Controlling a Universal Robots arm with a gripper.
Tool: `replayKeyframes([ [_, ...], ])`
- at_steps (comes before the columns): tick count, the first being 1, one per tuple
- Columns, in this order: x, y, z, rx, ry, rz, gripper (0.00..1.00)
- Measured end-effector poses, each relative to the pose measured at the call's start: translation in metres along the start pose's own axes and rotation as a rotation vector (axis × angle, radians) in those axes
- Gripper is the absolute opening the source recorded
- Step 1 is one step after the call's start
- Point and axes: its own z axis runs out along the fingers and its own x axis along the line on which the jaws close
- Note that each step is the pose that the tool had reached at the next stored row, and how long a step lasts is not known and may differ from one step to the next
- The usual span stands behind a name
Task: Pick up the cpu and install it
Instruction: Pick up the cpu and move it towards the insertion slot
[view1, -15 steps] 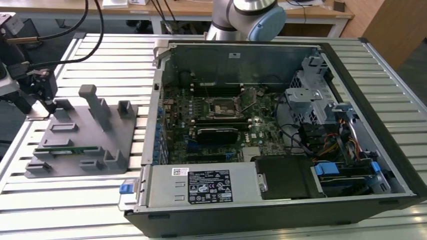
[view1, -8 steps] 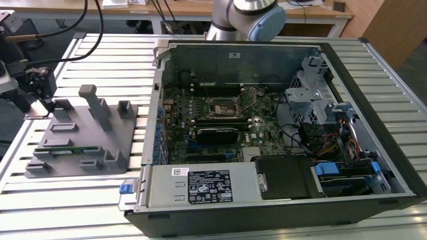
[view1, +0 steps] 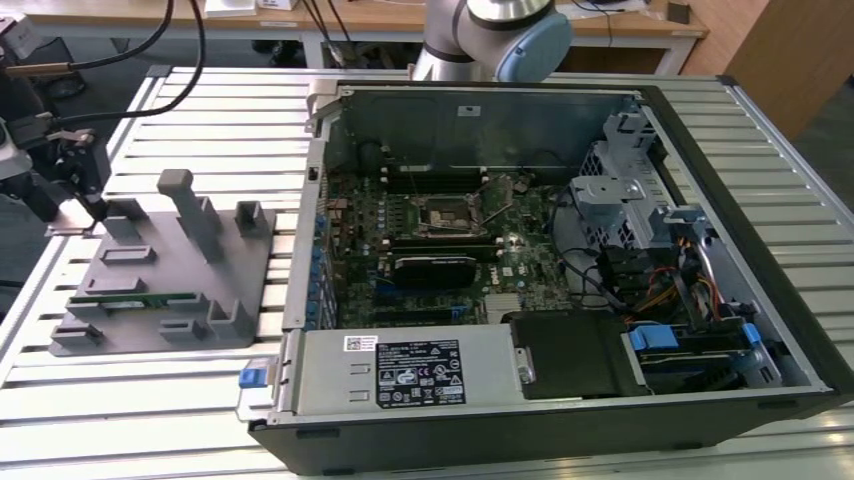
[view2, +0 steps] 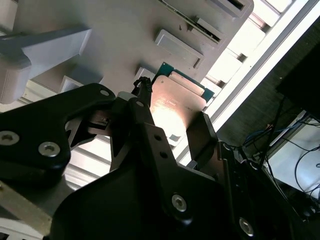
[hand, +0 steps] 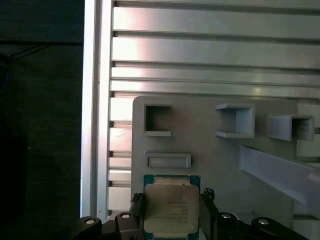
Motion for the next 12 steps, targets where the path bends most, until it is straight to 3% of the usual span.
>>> replayKeyframes([
  [5, -0.0002, 0.0000, -0.0094, 0.0000, -0.0001, 0.000, 0.53],
  [12, -0.0006, 0.0001, -0.0375, 0.0000, -0.0001, 0.000, 0.53],
])
